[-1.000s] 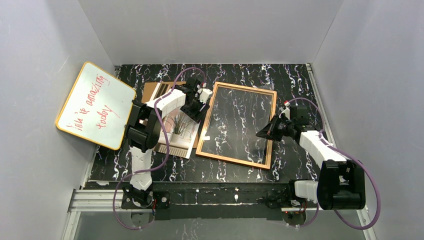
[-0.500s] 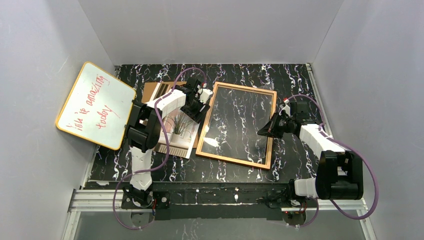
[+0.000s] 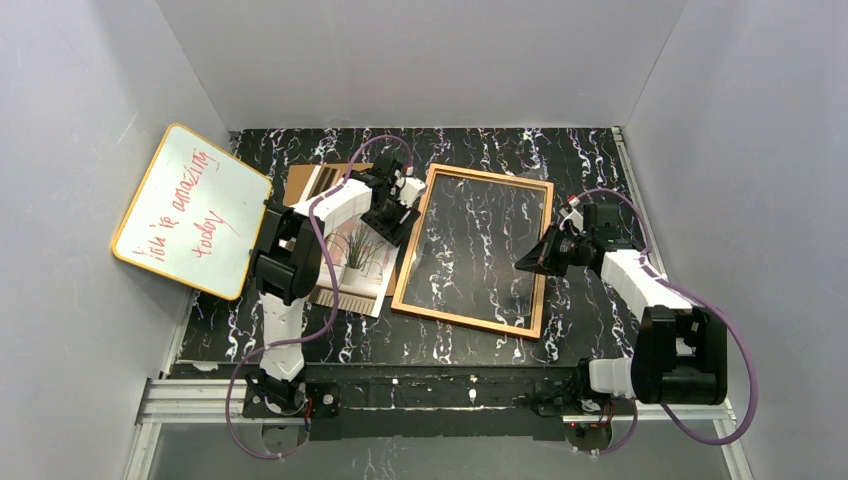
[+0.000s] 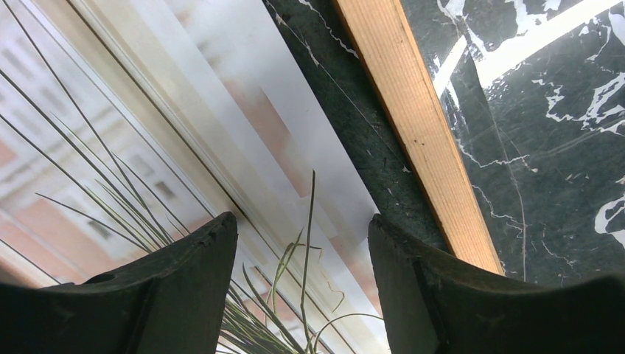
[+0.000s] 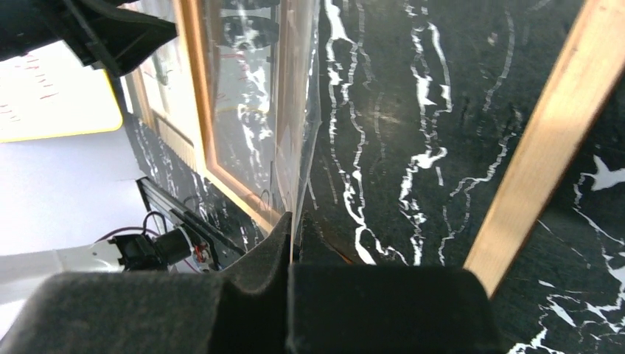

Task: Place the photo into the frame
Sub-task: Place the photo frame item in the photo frame.

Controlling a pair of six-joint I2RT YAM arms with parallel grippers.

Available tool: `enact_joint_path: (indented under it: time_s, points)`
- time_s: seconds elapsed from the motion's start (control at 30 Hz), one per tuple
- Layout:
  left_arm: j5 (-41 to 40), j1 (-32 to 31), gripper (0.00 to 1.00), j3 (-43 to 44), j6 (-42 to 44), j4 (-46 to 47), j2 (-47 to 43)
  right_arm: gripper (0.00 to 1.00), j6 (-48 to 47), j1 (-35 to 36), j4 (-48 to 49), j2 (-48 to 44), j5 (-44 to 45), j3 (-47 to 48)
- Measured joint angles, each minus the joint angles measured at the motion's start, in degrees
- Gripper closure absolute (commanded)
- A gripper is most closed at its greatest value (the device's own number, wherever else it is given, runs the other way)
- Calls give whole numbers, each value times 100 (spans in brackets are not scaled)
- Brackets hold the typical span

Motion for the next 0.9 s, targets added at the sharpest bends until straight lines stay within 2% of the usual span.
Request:
enact_joint_path:
  time_s: [0.37, 0.6, 0.9]
  points:
    - [7, 0, 36, -4, -11, 7, -2, 99, 310, -4, 1150, -1187, -1091, -103]
    - [11, 0, 36, -2, -26, 9, 0, 99, 614, -4, 1711, -892, -1556, -234]
    - [28, 0, 37, -11, -37, 26, 0, 99, 1152, -26, 2052, -778, -1600, -365]
